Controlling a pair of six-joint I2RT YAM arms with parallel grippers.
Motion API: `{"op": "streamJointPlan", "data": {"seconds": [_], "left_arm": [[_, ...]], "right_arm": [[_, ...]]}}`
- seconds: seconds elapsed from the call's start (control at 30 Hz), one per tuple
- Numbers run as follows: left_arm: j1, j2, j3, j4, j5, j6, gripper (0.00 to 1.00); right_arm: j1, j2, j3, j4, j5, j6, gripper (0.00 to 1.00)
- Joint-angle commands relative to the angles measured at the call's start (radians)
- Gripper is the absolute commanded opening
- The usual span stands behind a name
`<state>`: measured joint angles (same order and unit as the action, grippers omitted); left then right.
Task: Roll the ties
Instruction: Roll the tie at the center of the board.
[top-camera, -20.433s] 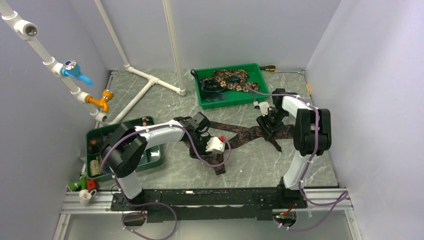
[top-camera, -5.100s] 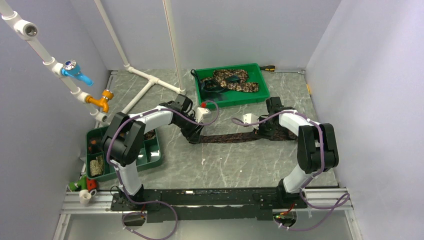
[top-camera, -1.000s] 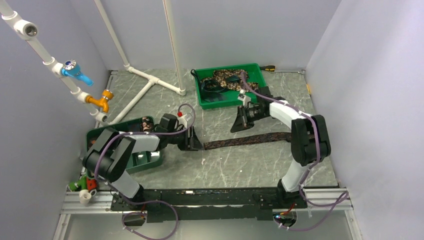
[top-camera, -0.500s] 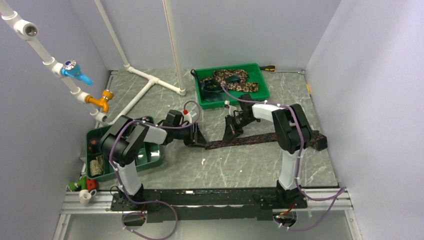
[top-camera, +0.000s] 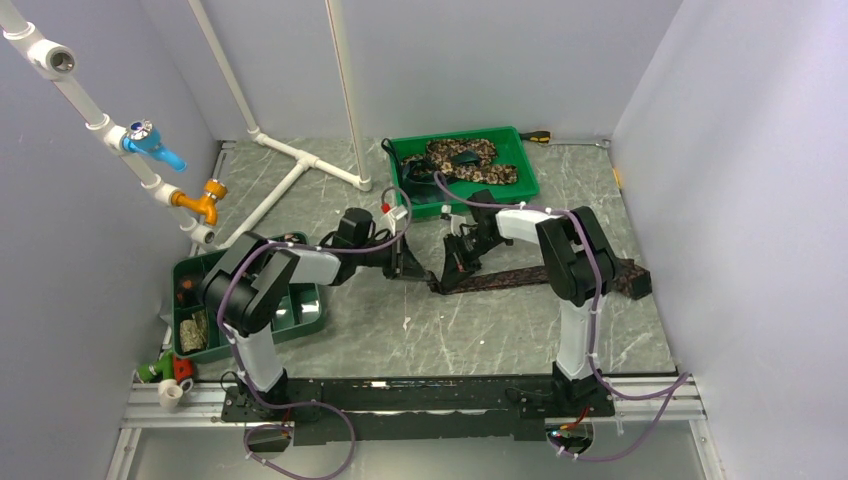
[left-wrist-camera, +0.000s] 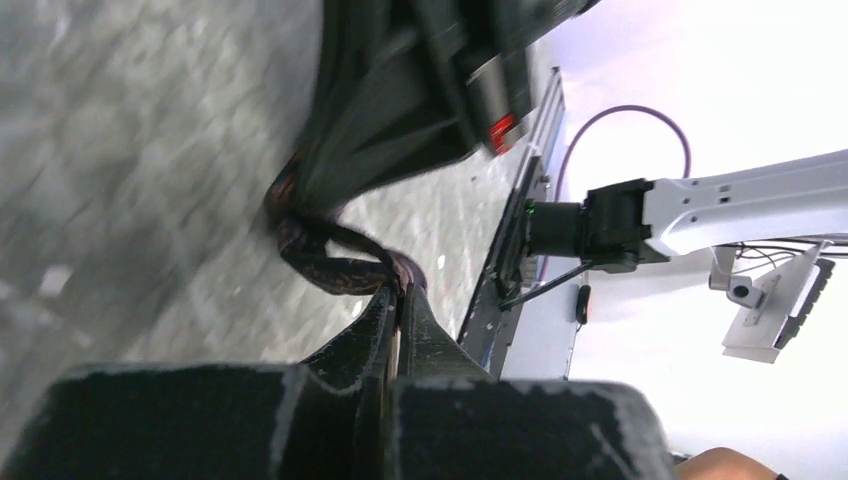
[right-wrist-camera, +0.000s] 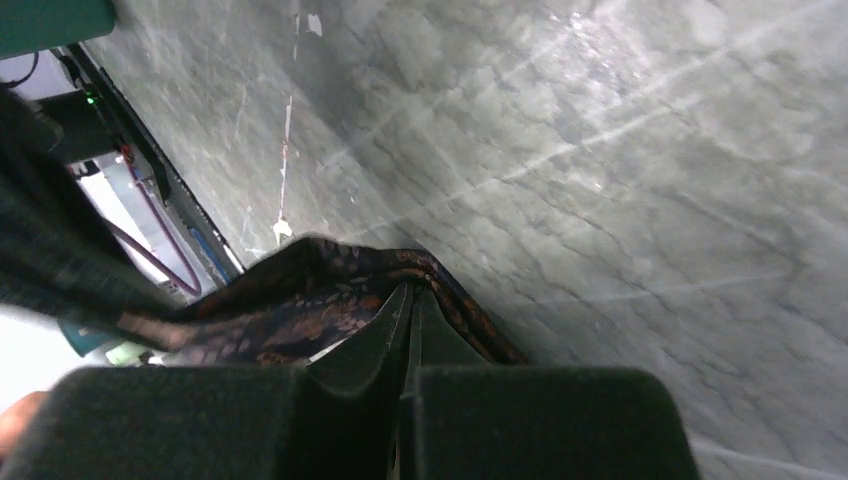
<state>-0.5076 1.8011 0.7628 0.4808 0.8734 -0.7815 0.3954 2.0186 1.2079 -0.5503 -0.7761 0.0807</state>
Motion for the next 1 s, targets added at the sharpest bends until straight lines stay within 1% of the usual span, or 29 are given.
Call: {"op": "streamJointPlan", "data": {"seconds": [0.0,0.17,0.3,0.4,0.5,0.63,0.73,0.77,0.87,0.97], "left_arm": [[-0.008,-0.012,0.077,0.151,0.052,-0.075,0.00],[0.000,-0.021,0.112,0.147,0.083,-0.066,0.00],[0.001,0.002,0.129,0.081,0.088,-0.021,0.00],[0.007,0.020,0.129,0.034,0.090,0.009,0.00],[0.007,0.028,0.132,-0.021,0.092,0.043,0.00],[-0.005,0.052,0.167,-0.082,0.082,0.075,0.00],[-0.024,0.091,0.217,-0.144,0.081,0.109,0.00],[-0.030,0.106,0.233,-0.155,0.078,0.112,0.00],[-0.045,0.150,0.269,-0.139,0.077,0.086,0.00],[-0.060,0.201,0.307,-0.108,0.093,0.052,0.01]], "right_arm": [[0.051,0.039,0.012,0.044,0.126,0.000,0.00],[0.089,0.054,0.032,0.080,0.130,0.039,0.00],[0.105,0.064,0.062,0.098,0.111,0.072,0.00],[0.086,0.041,0.083,0.088,0.087,0.076,0.00],[0.033,-0.006,0.088,0.053,0.045,0.067,0.01],[-0.041,-0.054,0.086,-0.062,-0.007,0.006,0.13],[-0.103,-0.082,0.068,-0.119,-0.043,-0.032,0.24],[-0.131,-0.088,0.061,-0.131,-0.053,-0.042,0.25],[-0.173,-0.099,0.039,-0.156,-0.095,-0.071,0.32],[-0.182,-0.101,0.028,-0.165,-0.141,-0.071,0.44]]}}
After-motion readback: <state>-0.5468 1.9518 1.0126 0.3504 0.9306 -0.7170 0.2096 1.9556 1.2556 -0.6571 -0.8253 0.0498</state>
